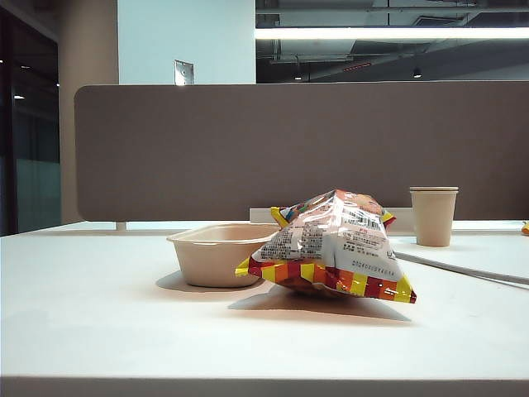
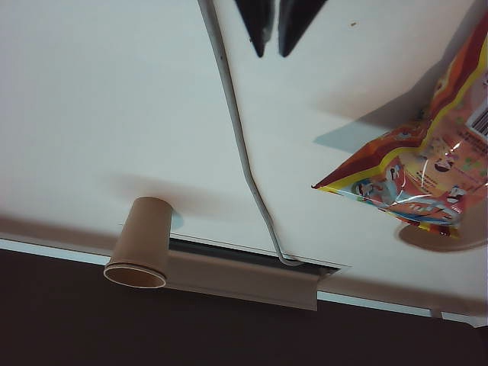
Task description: Pick up a bag of chips and put them in the box.
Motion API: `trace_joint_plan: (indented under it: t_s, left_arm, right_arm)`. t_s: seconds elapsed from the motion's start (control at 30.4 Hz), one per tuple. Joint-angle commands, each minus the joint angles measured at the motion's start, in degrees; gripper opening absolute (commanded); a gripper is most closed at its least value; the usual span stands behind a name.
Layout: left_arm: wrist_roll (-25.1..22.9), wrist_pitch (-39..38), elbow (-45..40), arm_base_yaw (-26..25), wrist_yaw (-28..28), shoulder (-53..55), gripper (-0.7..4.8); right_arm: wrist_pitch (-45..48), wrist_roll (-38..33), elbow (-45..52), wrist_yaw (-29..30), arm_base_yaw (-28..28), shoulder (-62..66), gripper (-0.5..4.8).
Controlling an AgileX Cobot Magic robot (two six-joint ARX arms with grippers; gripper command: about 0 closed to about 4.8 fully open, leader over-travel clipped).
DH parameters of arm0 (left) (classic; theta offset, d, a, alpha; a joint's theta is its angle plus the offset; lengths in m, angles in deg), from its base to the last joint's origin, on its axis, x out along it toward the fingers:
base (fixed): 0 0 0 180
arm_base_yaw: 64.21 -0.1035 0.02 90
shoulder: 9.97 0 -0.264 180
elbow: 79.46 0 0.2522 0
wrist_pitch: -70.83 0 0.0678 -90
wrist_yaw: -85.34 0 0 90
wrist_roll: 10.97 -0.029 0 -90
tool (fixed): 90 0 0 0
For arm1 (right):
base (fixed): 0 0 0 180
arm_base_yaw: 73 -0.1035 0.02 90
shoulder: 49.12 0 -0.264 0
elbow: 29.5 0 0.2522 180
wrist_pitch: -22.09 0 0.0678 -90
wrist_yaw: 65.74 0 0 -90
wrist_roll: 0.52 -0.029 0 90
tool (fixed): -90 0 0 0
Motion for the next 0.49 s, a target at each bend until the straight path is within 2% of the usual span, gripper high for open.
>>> trace_joint_plan:
  t_s: [0.03, 0.36, 0.43, 0.49]
  left_arm:
    - [-0.07, -0.52, 0.02, 0.00, 0.13, -0.02, 0.21]
    - [0.50, -0.52, 0.02, 0.00, 0.04, -0.02, 0.21]
    - [3.43, -0.50, 0.02, 0.00, -1.03, -0.02, 0.21]
    - [8.59, -0.42, 0.11, 0.00, -3.04, -0.02, 0.21]
  right_arm:
    - [1.05, -0.22, 0.07, 0.00, -0.02, 0.04, 0.26]
    - [1.05, -0.28, 0.07, 0.02, -0.02, 0.04, 0.26]
    - [1.05, -3.15, 0.07, 0.44, -0.04, 0.04, 0.26]
    - [1.09, -8.46, 0.07, 0.42, -0.04, 0.04, 0.26]
